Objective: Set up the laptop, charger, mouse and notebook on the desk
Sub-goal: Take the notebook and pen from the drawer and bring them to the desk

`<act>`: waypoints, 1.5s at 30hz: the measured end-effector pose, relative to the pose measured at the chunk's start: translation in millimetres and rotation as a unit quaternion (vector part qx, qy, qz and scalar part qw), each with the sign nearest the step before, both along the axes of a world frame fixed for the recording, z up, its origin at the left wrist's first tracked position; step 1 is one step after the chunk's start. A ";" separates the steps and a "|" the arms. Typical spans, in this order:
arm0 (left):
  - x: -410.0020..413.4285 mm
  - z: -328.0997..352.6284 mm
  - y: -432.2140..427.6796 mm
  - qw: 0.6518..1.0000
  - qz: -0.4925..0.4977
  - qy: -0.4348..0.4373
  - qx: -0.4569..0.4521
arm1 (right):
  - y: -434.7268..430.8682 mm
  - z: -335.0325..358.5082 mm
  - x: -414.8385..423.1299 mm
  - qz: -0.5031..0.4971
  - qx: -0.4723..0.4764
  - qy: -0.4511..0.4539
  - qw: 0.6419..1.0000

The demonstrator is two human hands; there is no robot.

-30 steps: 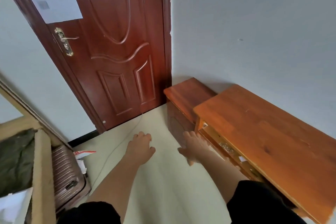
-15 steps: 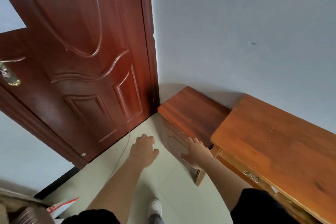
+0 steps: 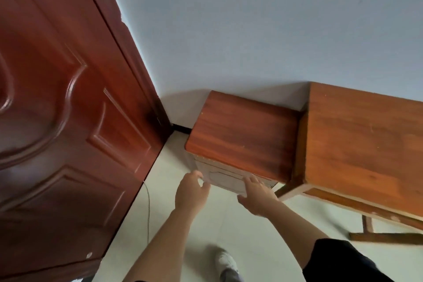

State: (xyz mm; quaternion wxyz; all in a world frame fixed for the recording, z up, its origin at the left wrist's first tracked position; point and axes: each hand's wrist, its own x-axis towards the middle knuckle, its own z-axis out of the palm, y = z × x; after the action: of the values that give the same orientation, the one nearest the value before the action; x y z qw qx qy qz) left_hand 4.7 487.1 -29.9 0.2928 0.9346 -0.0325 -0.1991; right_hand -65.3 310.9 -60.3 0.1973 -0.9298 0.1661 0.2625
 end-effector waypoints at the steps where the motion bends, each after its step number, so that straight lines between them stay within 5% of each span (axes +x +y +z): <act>1: 4.7 -5.0 1.6 1.000 0.013 0.007 -0.017 | 0.6 -2.8 0.2 -0.012 -0.004 0.001 1.000; 12: 87.5 -194.9 21.7 0.998 0.019 0.031 -0.043 | -15.2 -150.4 -2.9 -0.237 -0.040 -0.013 0.971; 19: 145.2 -283.7 -3.7 0.995 0.062 -0.051 -0.065 | -55.4 -239.0 -1.7 -0.389 -0.093 -0.108 0.910; 23: 156.0 -314.9 -26.6 0.978 0.077 -0.085 -0.173 | -75.6 -269.6 6.3 -0.438 -0.131 -0.184 0.870; 27: 151.4 -331.1 -38.6 0.961 0.064 -0.099 -0.249 | -84.1 -285.3 13.1 -0.481 -0.113 -0.244 0.834; 35: 149.7 -297.0 -23.1 0.978 -0.005 -0.003 -0.210 | -82.3 -278.4 12.2 -0.514 -0.058 -0.257 0.816; 45: 187.5 -278.4 -1.5 0.988 -0.105 -0.111 -0.038 | -83.3 -259.3 16.3 -0.490 -0.087 -0.299 0.814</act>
State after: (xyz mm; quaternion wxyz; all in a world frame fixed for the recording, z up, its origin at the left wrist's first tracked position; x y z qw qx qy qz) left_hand 192.3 485.6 -308.4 0.2999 0.9307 -0.1700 -0.1222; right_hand -49.0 227.7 -319.6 0.2577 -0.7716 0.5543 -0.1758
